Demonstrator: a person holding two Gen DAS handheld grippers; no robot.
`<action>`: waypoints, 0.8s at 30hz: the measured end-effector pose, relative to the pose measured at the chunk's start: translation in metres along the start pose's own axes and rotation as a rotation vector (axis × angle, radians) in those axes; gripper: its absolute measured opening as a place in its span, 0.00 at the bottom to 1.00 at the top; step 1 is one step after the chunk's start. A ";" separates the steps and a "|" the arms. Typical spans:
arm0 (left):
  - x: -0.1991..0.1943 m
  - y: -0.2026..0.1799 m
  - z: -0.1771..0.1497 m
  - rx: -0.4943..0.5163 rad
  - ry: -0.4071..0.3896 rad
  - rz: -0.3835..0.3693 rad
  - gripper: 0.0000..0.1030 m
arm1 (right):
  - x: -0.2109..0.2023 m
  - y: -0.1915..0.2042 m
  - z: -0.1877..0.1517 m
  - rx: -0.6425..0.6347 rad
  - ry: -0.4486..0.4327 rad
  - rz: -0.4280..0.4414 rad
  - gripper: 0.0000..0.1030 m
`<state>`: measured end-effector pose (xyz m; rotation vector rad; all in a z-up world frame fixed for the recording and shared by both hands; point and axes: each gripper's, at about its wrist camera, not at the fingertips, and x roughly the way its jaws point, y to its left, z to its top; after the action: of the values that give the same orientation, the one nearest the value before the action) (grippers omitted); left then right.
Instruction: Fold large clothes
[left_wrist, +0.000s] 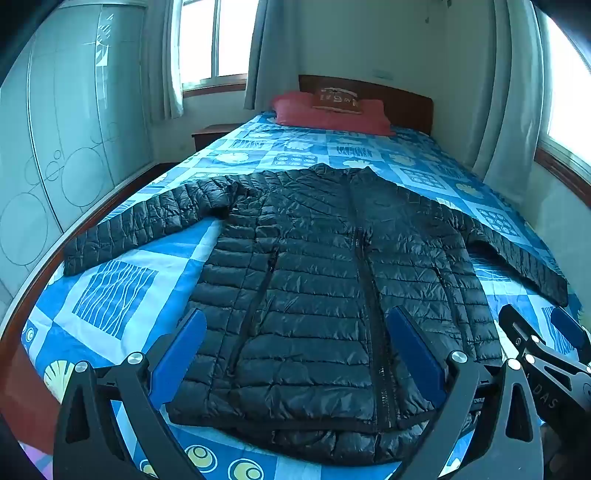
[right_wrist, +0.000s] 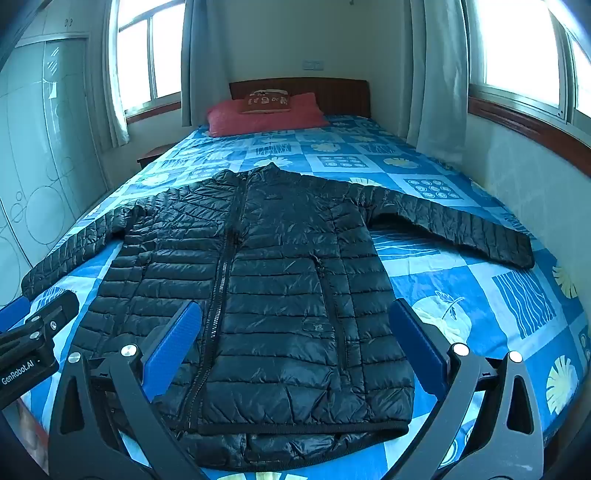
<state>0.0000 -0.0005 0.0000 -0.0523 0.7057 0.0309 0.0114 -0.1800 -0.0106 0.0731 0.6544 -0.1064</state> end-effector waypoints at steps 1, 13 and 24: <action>0.000 0.000 0.000 0.000 0.002 -0.001 0.95 | 0.000 0.000 0.000 0.001 0.000 0.001 0.98; 0.000 0.003 -0.001 -0.012 -0.004 -0.004 0.95 | -0.001 0.000 0.000 0.000 -0.005 0.000 0.98; -0.001 0.004 0.000 -0.014 0.001 -0.002 0.95 | 0.000 0.002 -0.001 0.001 -0.003 0.001 0.98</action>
<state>-0.0008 0.0035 0.0004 -0.0659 0.7063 0.0339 0.0108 -0.1780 -0.0108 0.0740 0.6515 -0.1058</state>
